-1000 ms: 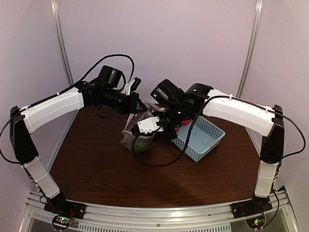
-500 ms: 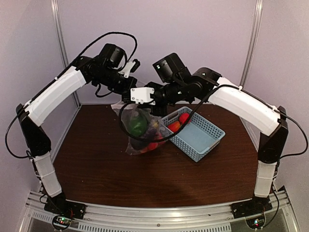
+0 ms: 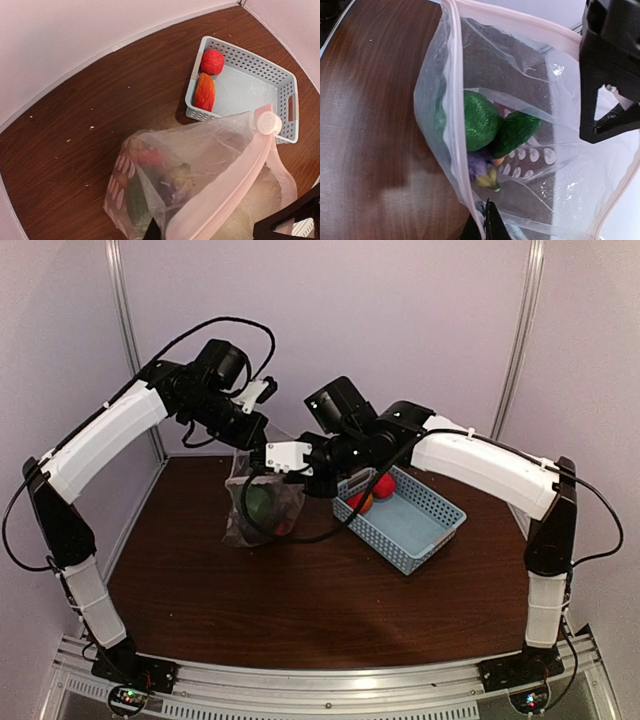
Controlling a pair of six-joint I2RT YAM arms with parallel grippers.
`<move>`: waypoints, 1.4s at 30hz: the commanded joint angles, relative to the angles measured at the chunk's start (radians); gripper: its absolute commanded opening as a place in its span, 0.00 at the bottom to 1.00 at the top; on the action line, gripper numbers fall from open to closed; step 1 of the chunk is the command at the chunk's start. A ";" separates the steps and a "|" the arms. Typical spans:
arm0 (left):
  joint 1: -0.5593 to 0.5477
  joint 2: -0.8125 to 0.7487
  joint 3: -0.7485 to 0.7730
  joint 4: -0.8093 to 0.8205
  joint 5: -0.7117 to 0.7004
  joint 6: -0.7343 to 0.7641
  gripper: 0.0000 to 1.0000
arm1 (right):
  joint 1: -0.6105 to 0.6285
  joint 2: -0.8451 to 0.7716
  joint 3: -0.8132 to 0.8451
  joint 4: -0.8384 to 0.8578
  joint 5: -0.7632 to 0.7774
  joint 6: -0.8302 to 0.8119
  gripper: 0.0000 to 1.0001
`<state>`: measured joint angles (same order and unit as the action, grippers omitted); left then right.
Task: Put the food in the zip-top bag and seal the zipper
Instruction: Adjust the zipper food storage bag at the center of the board, then pick up the fake fruit from the bin.
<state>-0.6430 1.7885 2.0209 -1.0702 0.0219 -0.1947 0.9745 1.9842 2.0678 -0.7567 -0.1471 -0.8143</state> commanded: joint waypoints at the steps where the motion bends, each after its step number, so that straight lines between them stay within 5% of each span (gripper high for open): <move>1: -0.001 -0.008 -0.122 0.121 0.138 -0.044 0.00 | -0.009 -0.059 -0.057 -0.079 -0.137 0.040 0.18; 3: -0.001 -0.008 -0.169 0.150 0.174 -0.059 0.00 | -0.017 -0.091 -0.073 -0.112 -0.199 0.070 0.37; 5: -0.001 -0.010 -0.211 0.181 0.202 -0.071 0.00 | -0.041 -0.140 -0.104 -0.118 -0.266 0.110 0.45; 11: -0.001 -0.018 -0.293 0.246 0.233 -0.090 0.00 | -0.255 -0.283 -0.230 -0.068 -0.519 0.230 0.49; 15: -0.001 -0.028 -0.321 0.270 0.262 -0.110 0.00 | -0.420 -0.318 -0.353 0.056 -0.537 0.305 0.47; 22: -0.001 -0.048 -0.339 0.275 0.270 -0.113 0.00 | -0.570 -0.177 -0.432 0.233 -0.398 0.461 0.42; 27: -0.001 -0.052 -0.342 0.275 0.268 -0.117 0.00 | -0.577 0.035 -0.269 0.202 -0.203 0.514 0.38; 42: -0.001 -0.058 -0.346 0.276 0.251 -0.115 0.00 | -0.590 0.347 -0.016 0.179 -0.089 0.609 0.43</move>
<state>-0.6434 1.7489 1.6745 -0.8295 0.2768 -0.3061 0.3901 2.2906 2.0129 -0.5644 -0.2745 -0.2504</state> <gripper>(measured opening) 0.004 0.419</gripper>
